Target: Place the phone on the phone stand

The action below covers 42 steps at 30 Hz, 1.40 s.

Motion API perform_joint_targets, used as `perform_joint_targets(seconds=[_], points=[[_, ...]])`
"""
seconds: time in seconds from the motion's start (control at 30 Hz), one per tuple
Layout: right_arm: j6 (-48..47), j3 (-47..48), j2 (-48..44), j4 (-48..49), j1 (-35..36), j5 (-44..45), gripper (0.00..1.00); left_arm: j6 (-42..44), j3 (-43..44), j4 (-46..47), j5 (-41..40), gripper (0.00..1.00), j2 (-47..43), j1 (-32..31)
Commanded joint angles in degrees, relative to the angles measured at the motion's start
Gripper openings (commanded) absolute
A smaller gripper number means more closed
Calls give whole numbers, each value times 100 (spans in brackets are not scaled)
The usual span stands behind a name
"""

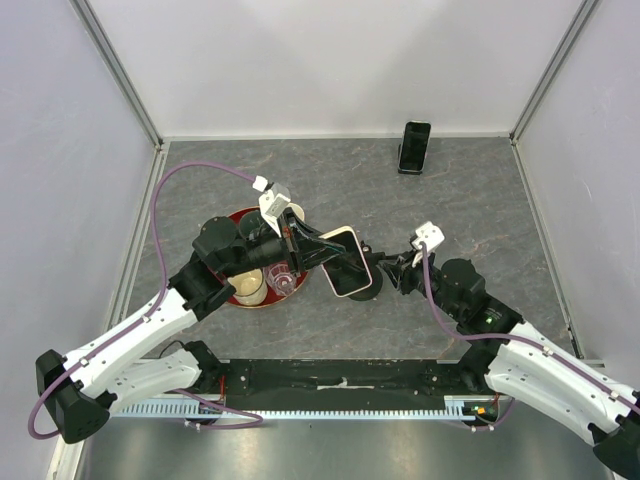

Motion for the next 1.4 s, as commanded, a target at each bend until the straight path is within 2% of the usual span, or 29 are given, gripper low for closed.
perform_joint_targets(seconds=[0.0,0.17,0.27,0.37,0.4,0.43,0.47,0.57,0.67,0.7,0.77,0.8,0.9,1.0,1.07,1.23,1.3,1.37], points=[[-53,39,43,278,46,117,31,185,156,467,-17,2,-125,-16],[-36,4,78,270,46,222,31,193,165,467,0,2,-72,-16],[-36,12,95,261,46,337,27,211,182,476,9,2,-37,-16],[-18,12,113,322,55,398,16,237,191,624,18,2,68,-25],[-18,21,157,322,46,390,5,255,191,686,35,2,130,-16],[-36,38,183,314,46,425,0,359,208,756,70,2,191,-25],[8,73,218,287,46,451,0,439,226,888,114,2,261,-16],[95,91,263,296,46,398,0,1009,428,1081,657,2,674,-16],[210,30,219,384,55,293,0,1651,376,1950,1659,2,1105,10],[306,21,210,384,46,276,0,1783,419,2327,2166,2,1228,19],[351,-5,210,410,38,223,0,2126,673,2348,2836,2,1789,62],[394,-14,218,419,37,205,0,2162,953,2365,3527,2,2026,115],[430,-23,210,419,-6,65,0,1873,1236,3119,4391,2,2765,281],[518,-23,192,428,-129,-137,0,1259,1377,4216,4885,2,3337,475],[606,-23,192,463,-252,-364,0,871,1360,5043,4887,2,3609,572],[790,-49,184,498,-647,-927,0,529,1843,5274,5484,2,4216,634],[808,-32,192,516,-876,-1269,0,256,2009,5660,5704,2,4497,739],[773,3,262,524,-1016,-1490,0,-480,2142,6081,5931,2,4717,792]])
